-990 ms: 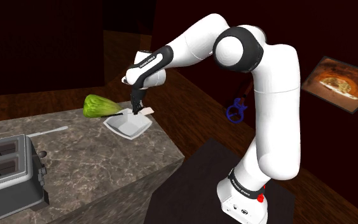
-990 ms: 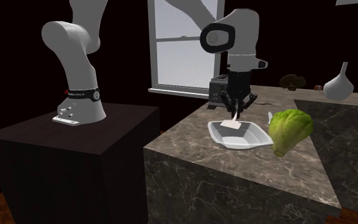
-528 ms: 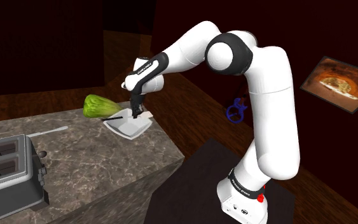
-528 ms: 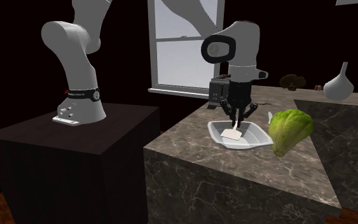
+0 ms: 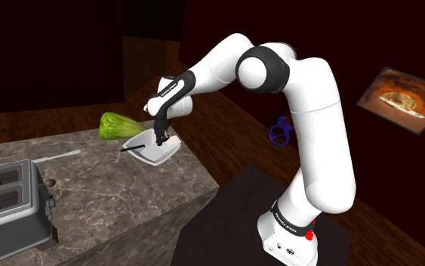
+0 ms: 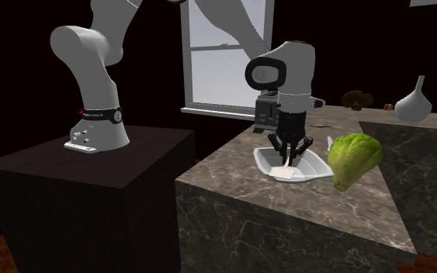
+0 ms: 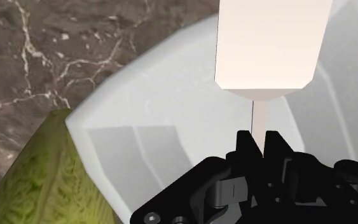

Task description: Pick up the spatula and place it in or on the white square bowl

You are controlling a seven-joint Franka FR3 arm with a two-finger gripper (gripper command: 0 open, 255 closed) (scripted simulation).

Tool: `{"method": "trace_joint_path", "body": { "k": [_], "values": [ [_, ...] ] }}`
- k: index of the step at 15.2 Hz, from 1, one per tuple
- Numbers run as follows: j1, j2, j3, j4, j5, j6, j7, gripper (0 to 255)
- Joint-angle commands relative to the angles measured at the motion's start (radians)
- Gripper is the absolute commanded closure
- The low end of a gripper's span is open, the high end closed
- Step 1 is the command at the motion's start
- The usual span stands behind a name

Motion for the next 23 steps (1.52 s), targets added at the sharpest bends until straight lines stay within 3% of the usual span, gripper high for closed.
{"method": "trace_joint_path", "body": {
  "k": [1, 5, 6, 11, 15, 23],
  "values": [
    [-0.001, 0.004, 0.0, 0.0, 0.001, 0.002, -0.001, 255],
    [-0.001, 0.004, 0.0, 0.0, 0.001, 0.002, -0.001, 255],
    [-0.002, 0.005, 0.0, 0.001, 0.001, 0.002, -0.002, 0],
    [-0.001, 0.004, 0.0, 0.0, 0.001, 0.002, -0.001, 0],
    [0.01, -0.099, -0.021, -0.026, -0.021, -0.075, 0.012, 0],
    [0.009, -0.099, -0.021, -0.026, -0.021, -0.075, 0.013, 0]
  ]
}}
